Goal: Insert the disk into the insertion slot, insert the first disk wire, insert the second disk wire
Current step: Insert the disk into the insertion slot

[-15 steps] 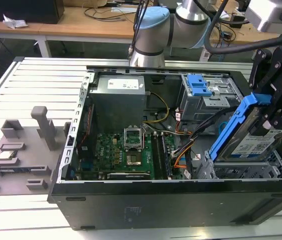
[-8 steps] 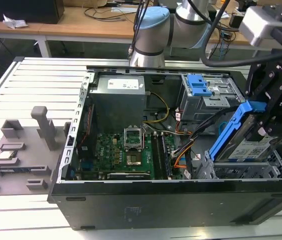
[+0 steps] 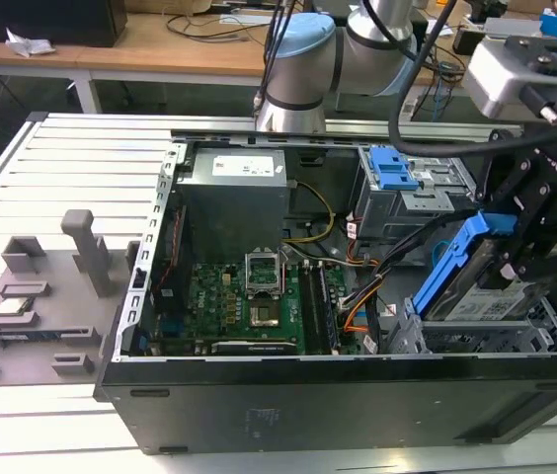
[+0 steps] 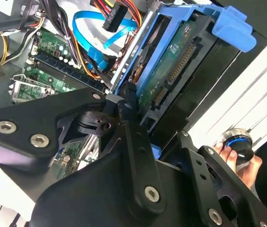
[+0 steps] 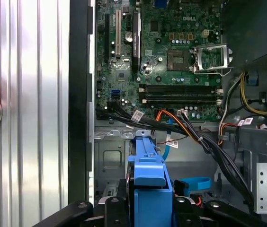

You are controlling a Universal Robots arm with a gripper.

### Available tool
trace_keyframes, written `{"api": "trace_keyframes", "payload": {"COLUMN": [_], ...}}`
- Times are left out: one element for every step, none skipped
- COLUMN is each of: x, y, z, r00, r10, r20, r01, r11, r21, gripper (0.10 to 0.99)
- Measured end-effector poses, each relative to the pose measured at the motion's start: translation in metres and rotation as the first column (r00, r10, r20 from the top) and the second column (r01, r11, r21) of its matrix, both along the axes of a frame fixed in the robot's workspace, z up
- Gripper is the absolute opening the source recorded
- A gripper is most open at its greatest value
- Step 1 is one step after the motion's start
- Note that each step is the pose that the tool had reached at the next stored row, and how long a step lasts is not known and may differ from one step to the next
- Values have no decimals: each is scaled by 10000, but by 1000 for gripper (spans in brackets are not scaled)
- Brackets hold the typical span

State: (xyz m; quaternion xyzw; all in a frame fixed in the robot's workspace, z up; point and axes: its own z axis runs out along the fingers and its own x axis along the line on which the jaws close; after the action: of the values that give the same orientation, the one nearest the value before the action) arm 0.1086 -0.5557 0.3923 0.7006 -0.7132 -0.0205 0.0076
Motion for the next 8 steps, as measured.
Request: {"api": "trace_keyframes", "payload": {"x": [0,0,0,0,0,0,0,0], "y": [0,0,0,0,0,0,0,0], "z": [-35,-74,-112,-124,-124,-124,-124,-125], "r00": [10000,10000,10000,10000,10000,10000,10000,10000], "r10": [-1,0,-1,-1,0,0,0,0], "r20": [0,0,-1,0,0,0,0,0], "r01": [1,0,1,1,0,0,0,0], "r11": [10000,10000,10000,10000,10000,10000,10000,10000], "r21": [-1,0,-3,-1,-2,-4,-5,-7], "gripper": [365,365,365,365,365,365,365,365]}}
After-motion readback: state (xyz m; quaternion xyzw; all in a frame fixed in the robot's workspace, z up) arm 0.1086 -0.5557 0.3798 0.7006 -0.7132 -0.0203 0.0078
